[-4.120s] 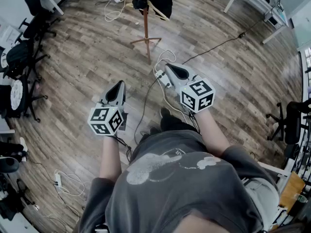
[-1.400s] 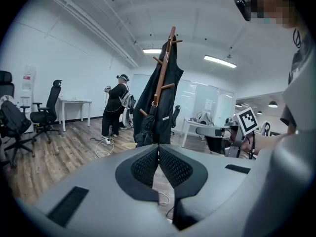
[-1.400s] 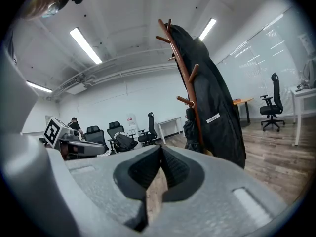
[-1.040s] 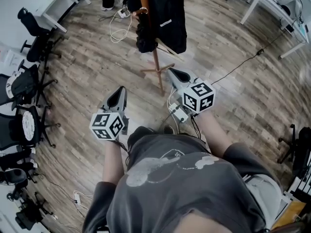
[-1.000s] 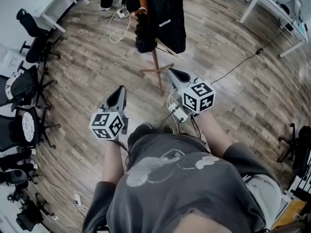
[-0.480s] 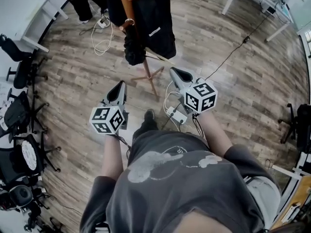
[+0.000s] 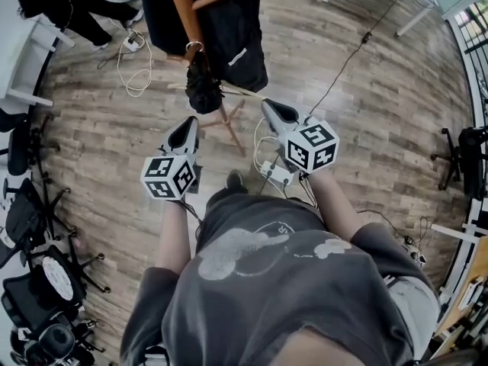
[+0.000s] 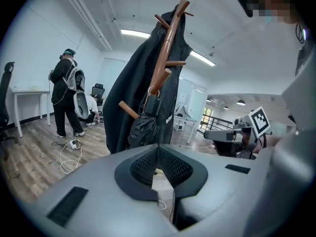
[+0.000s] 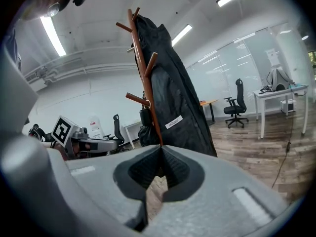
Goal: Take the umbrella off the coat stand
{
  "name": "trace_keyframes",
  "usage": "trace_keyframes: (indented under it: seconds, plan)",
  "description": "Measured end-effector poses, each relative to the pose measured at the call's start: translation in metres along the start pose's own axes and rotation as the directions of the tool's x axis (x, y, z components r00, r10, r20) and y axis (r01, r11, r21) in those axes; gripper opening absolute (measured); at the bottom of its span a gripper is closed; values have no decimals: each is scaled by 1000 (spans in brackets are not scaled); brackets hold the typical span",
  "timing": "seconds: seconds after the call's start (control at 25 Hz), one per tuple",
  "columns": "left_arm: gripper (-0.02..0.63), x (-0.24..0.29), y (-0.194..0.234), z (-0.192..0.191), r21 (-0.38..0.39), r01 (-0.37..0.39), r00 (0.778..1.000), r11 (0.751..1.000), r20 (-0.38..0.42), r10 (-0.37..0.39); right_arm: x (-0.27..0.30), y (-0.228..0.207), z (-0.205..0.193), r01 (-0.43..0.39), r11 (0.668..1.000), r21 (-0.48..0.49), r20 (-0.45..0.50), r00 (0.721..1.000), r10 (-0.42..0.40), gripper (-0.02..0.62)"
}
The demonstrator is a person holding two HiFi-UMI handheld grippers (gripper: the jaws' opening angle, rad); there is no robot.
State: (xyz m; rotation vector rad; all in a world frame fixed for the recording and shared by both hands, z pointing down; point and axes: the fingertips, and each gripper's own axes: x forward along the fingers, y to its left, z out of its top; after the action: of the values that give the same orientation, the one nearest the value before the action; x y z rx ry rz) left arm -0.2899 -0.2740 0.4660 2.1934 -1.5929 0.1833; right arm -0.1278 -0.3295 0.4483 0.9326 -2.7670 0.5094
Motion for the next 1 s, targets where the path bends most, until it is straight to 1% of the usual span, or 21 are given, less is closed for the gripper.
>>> trace_keyframes:
  seconds: [0.2,0.28,0.4,0.48,0.52,0.56,0.6,0.64,0.72,0.8,0.84,1.0]
  plan:
    - [9,12,20,14,77,-4,1000,997,30,1,17,-1,2,34,999,8,-2,999,-34,-2]
    - [9,18,27,17,91,9,999,996,30,-12,22,-3,1,55,998,17,-9,998,-55,-2]
    - [13,26,37,19,89,33,999,995,35,-36,30,-2,-1,74,997,23,-21,997,-73,-2]
    - [61,30,43,20,88,40,998,995,41,-44,35,-1,-2,83,996,20,-28,996,-82,-2]
    - [68,34,44,20,88,46,998,995,44,-50,37,-2,-2,88,996,19,-30,996,-88,-2]
    - [104,38,46,20,86,56,997,995,47,-60,38,-4,-2,95,995,20,-32,995,-94,-2]
    - [196,42,47,20,82,65,996,994,48,-69,41,-6,-2,102,995,22,-34,994,-101,-2]
    - [237,47,49,19,82,68,996,994,46,-72,43,-8,-2,109,994,24,-36,993,-108,-2]
    - [292,56,54,16,102,62,997,993,31,-66,48,-11,-2,120,992,29,-40,992,-119,-2]
    - [329,64,57,14,115,61,998,991,17,-64,51,-11,-2,128,991,31,-43,991,-126,-2]
    - [339,67,58,14,111,66,998,992,16,-68,52,-11,-2,131,991,32,-45,991,-129,-2]
    - [356,80,60,15,95,74,997,993,29,-77,59,-15,-2,134,991,31,-54,990,-132,-2]
